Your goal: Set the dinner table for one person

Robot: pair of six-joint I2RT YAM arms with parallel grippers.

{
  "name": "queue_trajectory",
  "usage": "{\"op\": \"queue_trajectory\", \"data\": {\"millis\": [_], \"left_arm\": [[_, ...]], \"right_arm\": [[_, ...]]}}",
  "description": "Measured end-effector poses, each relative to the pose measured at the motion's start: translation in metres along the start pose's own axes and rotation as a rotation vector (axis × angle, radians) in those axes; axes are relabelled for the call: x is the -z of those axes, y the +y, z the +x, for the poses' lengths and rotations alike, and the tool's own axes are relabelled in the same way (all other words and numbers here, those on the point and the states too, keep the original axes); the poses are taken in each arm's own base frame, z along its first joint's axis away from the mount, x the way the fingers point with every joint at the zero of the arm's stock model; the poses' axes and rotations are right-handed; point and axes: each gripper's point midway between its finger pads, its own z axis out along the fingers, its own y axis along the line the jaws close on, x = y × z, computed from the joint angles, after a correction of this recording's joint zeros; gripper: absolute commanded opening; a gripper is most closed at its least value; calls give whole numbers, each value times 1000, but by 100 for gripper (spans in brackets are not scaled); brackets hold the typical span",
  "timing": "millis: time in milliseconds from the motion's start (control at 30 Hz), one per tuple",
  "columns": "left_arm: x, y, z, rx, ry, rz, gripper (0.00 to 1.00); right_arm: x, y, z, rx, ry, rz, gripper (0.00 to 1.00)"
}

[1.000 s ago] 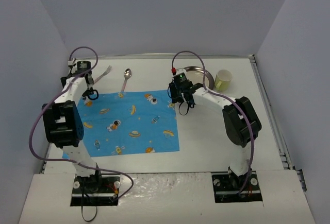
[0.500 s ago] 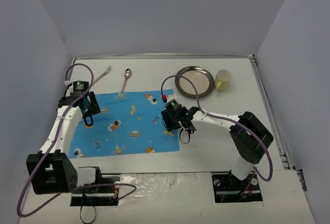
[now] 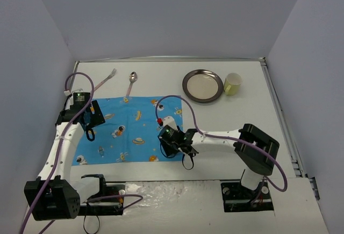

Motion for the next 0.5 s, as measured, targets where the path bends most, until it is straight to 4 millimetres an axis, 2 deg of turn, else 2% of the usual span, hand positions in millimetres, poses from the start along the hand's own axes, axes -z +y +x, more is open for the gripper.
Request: {"op": "queue_trajectory", "data": {"millis": [200, 367, 500], "left_arm": [[-6, 1, 8, -12, 30, -13, 97], [-16, 2, 13, -16, 69, -38, 97], [-31, 10, 19, 20, 133, -80, 97]], "right_arm": [[3, 19, 6, 24, -4, -18, 51], [6, 25, 9, 27, 10, -42, 51], [14, 23, 17, 33, 49, -47, 51]]}}
